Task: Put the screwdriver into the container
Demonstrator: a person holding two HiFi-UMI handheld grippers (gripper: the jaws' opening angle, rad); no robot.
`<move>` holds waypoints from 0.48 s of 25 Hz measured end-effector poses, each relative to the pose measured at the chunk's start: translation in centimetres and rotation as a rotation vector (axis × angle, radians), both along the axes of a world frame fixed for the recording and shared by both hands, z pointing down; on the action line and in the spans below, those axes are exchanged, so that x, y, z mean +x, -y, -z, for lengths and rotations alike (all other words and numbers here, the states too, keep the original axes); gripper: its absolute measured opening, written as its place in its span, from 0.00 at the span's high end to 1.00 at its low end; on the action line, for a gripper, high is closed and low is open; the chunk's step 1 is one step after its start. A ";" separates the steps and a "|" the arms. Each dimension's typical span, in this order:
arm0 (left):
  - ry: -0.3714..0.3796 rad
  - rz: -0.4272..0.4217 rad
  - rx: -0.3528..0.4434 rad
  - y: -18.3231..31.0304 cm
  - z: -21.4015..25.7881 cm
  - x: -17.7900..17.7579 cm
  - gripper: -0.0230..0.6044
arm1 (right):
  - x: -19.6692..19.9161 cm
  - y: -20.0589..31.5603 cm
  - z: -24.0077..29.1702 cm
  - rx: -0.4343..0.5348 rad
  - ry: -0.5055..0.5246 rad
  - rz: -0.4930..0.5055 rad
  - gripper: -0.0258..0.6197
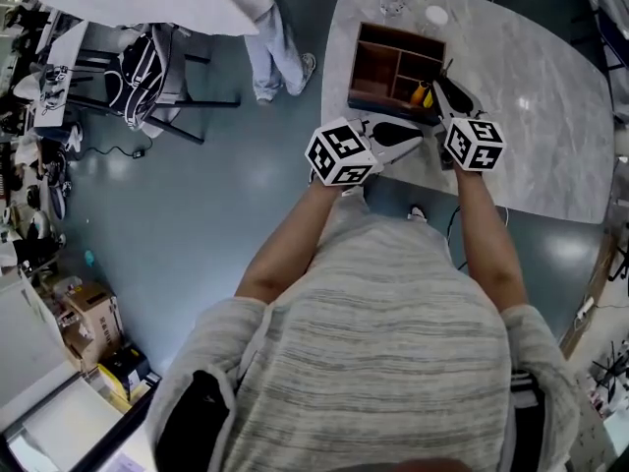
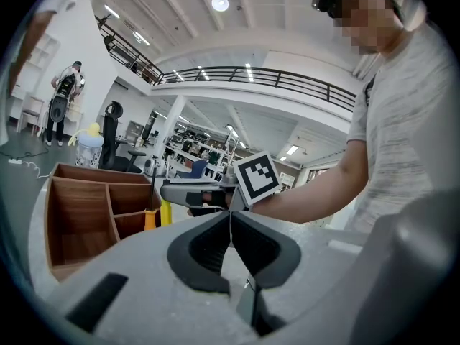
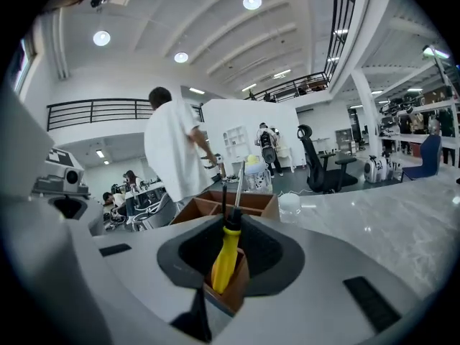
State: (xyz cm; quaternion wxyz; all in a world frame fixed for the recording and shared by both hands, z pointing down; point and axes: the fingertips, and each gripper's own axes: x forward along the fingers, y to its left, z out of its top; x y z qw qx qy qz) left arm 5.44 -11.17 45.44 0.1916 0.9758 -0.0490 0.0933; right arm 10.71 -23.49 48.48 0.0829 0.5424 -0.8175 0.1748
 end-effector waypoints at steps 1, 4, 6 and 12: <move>0.001 -0.002 0.000 -0.1 0.0 0.1 0.93 | -0.1 -0.1 -0.1 0.000 -0.014 0.012 0.85; 0.000 -0.004 0.001 -0.2 0.1 0.2 0.93 | -0.5 -0.3 -0.4 -0.011 -0.062 0.042 0.85; 0.000 -0.003 0.002 -0.2 0.1 0.2 0.93 | -0.6 -0.4 -0.8 -0.026 -0.082 0.048 0.85; -0.004 0.001 0.005 0.0 0.3 0.3 0.93 | -0.7 -0.9 -1.5 -0.057 -0.119 0.062 0.84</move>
